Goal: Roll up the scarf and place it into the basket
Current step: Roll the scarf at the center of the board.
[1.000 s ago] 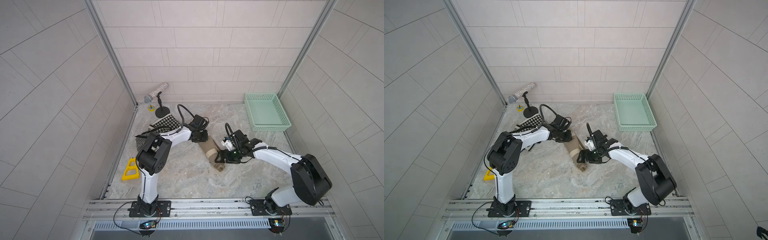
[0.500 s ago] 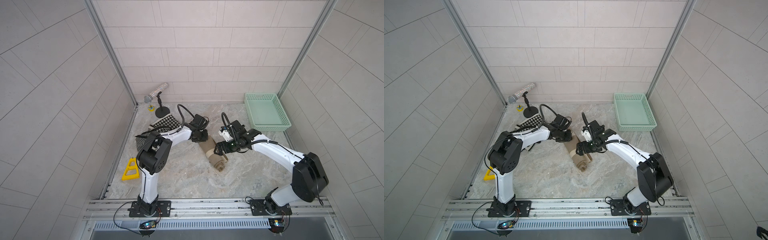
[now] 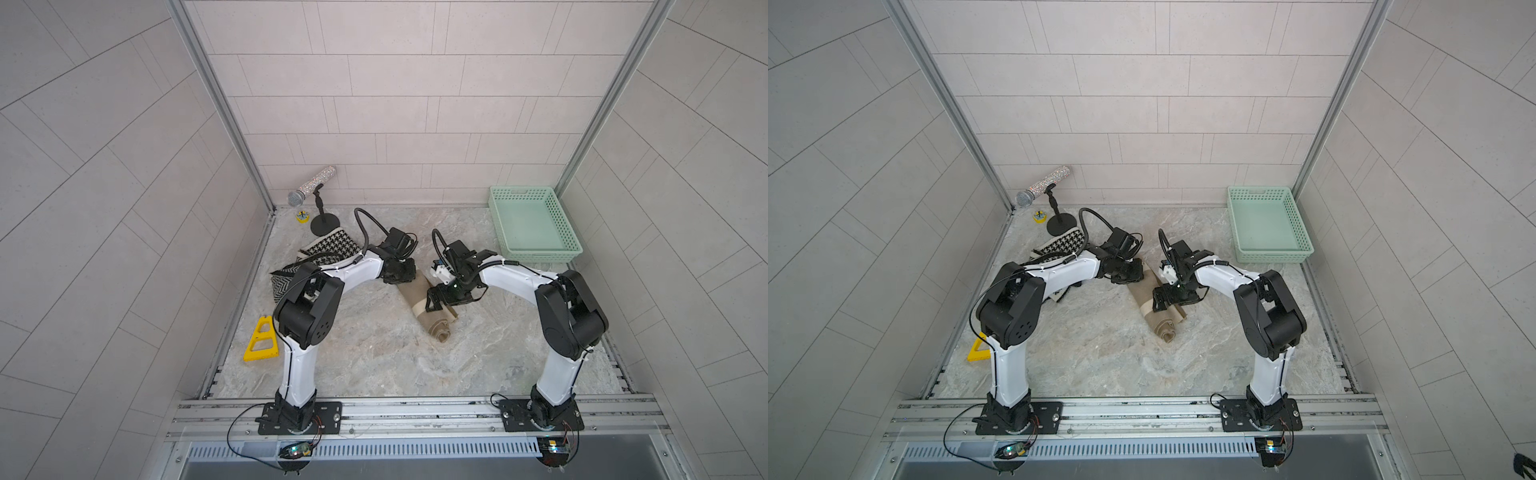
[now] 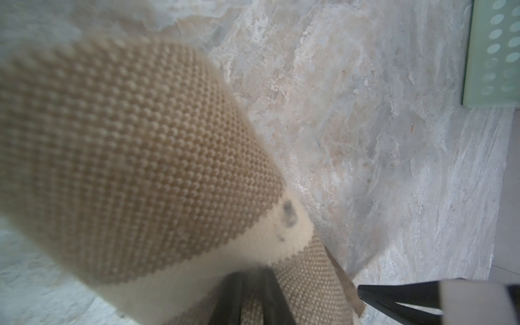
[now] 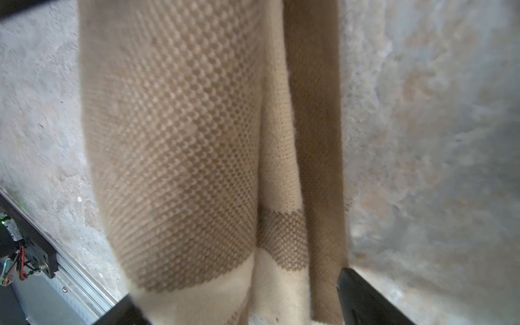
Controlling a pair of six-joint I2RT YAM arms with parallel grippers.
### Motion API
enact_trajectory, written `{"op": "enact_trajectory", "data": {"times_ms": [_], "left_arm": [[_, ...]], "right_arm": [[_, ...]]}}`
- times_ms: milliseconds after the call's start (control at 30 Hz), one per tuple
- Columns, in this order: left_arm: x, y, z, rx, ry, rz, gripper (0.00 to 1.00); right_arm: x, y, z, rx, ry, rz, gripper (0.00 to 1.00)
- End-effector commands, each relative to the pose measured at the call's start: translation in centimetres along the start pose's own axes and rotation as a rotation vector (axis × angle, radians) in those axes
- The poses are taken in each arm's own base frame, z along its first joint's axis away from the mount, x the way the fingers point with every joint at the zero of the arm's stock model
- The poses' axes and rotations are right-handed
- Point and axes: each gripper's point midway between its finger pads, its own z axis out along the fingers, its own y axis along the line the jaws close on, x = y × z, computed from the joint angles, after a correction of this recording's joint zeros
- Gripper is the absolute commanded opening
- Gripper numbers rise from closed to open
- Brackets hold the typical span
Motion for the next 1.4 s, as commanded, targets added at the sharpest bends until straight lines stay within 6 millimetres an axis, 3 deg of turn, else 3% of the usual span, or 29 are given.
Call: {"op": "enact_trajectory", "data": {"times_ms": [0, 133, 300, 467, 600, 733, 867, 967, 1167, 1367], "left_arm": [[1.5, 1.1, 1.1, -0.048, 0.065, -0.01, 0.18], [1.5, 0.8, 0.7, -0.043, 0.071, -0.004, 0.18], [0.6, 1.2, -1.4, -0.038, 0.046, -0.012, 0.19], [-1.4, 1.4, -5.9, 0.017, -0.025, -0.046, 0.28], [-2.0, 1.5, -9.1, 0.036, -0.066, -0.048, 0.34], [-1.7, 1.3, -11.0, 0.097, -0.09, -0.08, 0.42], [-1.2, 0.7, -11.7, 0.19, -0.102, -0.141, 0.58], [-0.9, 0.1, -11.4, 0.257, -0.101, -0.173, 0.6], [0.5, 1.5, -10.5, 0.234, -0.11, -0.227, 0.6], [4.1, 5.0, -10.2, 0.15, -0.136, -0.278, 0.59]], "right_arm": [[0.3, -0.6, 1.5, -0.014, 0.027, -0.012, 0.91], [0.6, -0.1, 2.8, -0.081, 0.05, 0.005, 0.69], [0.4, 2.5, 1.8, -0.218, 0.011, 0.034, 0.18], [-1.4, 6.3, -1.7, -0.389, -0.077, 0.083, 0.0], [-2.6, 8.4, -4.8, -0.461, -0.138, 0.097, 0.0], [-3.1, 9.6, -7.1, -0.531, -0.173, 0.123, 0.0], [-3.3, 10.1, -7.9, -0.585, -0.188, 0.178, 0.0], [-3.6, 9.9, -8.4, -0.568, -0.21, 0.189, 0.0], [-3.7, 8.2, -6.1, -0.49, -0.199, 0.217, 0.0], [-6.2, 7.0, -3.8, -0.461, -0.225, 0.245, 0.0]]}}
